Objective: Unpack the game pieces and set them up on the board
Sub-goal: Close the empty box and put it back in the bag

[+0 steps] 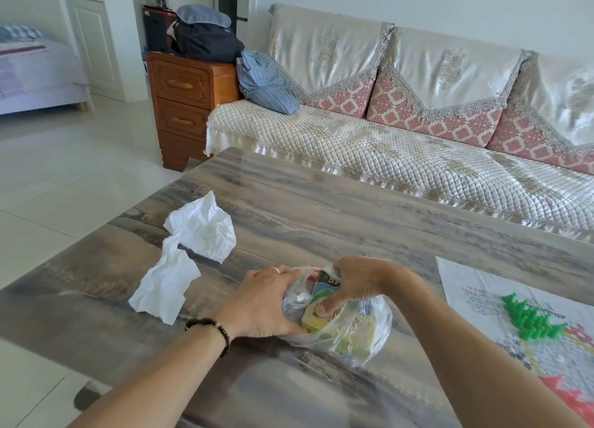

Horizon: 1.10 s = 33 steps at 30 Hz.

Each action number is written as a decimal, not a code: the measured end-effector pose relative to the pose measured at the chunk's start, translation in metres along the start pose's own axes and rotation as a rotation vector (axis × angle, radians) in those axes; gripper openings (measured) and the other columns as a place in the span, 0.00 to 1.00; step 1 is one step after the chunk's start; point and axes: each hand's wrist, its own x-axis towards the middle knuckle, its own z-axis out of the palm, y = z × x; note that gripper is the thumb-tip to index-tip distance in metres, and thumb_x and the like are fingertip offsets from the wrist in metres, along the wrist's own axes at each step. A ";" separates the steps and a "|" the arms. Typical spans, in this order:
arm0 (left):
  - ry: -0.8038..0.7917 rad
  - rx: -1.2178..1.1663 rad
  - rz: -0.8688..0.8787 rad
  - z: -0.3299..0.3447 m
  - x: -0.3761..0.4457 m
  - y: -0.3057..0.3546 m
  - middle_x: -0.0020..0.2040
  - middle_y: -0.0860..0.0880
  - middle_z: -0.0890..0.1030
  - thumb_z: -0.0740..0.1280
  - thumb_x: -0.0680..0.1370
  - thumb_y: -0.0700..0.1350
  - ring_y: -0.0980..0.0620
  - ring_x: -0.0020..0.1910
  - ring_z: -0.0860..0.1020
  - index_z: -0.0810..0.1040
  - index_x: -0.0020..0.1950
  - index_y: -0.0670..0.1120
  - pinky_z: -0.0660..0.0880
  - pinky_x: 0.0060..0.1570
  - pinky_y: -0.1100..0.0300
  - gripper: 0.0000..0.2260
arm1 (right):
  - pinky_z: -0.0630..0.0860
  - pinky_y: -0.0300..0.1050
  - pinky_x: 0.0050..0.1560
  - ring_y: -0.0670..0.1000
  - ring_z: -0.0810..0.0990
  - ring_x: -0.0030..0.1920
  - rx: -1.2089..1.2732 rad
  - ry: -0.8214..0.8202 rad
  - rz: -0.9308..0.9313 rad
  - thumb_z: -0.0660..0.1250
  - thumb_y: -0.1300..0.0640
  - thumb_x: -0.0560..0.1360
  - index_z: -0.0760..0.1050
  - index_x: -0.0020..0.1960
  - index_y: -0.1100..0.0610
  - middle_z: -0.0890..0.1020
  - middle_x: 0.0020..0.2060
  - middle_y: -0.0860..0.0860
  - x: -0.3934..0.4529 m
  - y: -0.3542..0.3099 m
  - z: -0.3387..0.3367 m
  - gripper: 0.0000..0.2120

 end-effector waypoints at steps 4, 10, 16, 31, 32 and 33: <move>0.060 -0.098 0.010 -0.003 -0.003 -0.002 0.65 0.56 0.74 0.71 0.62 0.69 0.56 0.62 0.72 0.69 0.72 0.51 0.68 0.64 0.56 0.42 | 0.80 0.43 0.48 0.49 0.84 0.45 0.254 0.023 -0.075 0.78 0.42 0.63 0.78 0.48 0.52 0.85 0.44 0.48 -0.010 0.008 0.003 0.20; 0.174 -0.214 -0.063 -0.016 -0.001 -0.007 0.41 0.55 0.83 0.70 0.59 0.65 0.58 0.42 0.79 0.83 0.45 0.51 0.75 0.42 0.58 0.23 | 0.82 0.55 0.41 0.61 0.85 0.43 1.207 0.297 0.010 0.75 0.57 0.71 0.77 0.53 0.69 0.85 0.44 0.62 -0.011 0.024 0.005 0.19; 0.110 -0.148 -0.122 -0.026 0.003 -0.022 0.50 0.62 0.82 0.75 0.64 0.54 0.63 0.50 0.78 0.83 0.53 0.55 0.73 0.48 0.68 0.18 | 0.75 0.40 0.26 0.51 0.83 0.28 1.430 0.611 0.248 0.74 0.54 0.69 0.77 0.46 0.62 0.84 0.32 0.54 0.034 0.014 -0.024 0.12; 0.147 -0.231 -0.199 -0.044 -0.022 -0.034 0.30 0.49 0.74 0.68 0.69 0.54 0.54 0.29 0.70 0.71 0.33 0.45 0.66 0.30 0.55 0.14 | 0.73 0.46 0.46 0.49 0.79 0.49 0.918 0.573 -0.082 0.61 0.32 0.72 0.77 0.54 0.52 0.81 0.49 0.48 0.031 -0.012 -0.020 0.25; 0.158 -0.227 -0.220 -0.043 -0.023 -0.029 0.28 0.51 0.73 0.67 0.70 0.54 0.55 0.28 0.69 0.69 0.31 0.46 0.67 0.30 0.55 0.15 | 0.73 0.44 0.49 0.48 0.78 0.54 0.868 0.511 -0.203 0.62 0.29 0.68 0.76 0.60 0.48 0.80 0.53 0.44 0.013 -0.014 -0.010 0.30; 0.169 -0.211 -0.254 -0.041 -0.024 -0.023 0.28 0.53 0.73 0.66 0.70 0.56 0.56 0.28 0.71 0.68 0.32 0.47 0.68 0.30 0.56 0.15 | 0.72 0.43 0.53 0.46 0.77 0.58 0.758 0.454 -0.278 0.64 0.26 0.64 0.72 0.65 0.45 0.79 0.56 0.41 -0.002 -0.016 0.004 0.36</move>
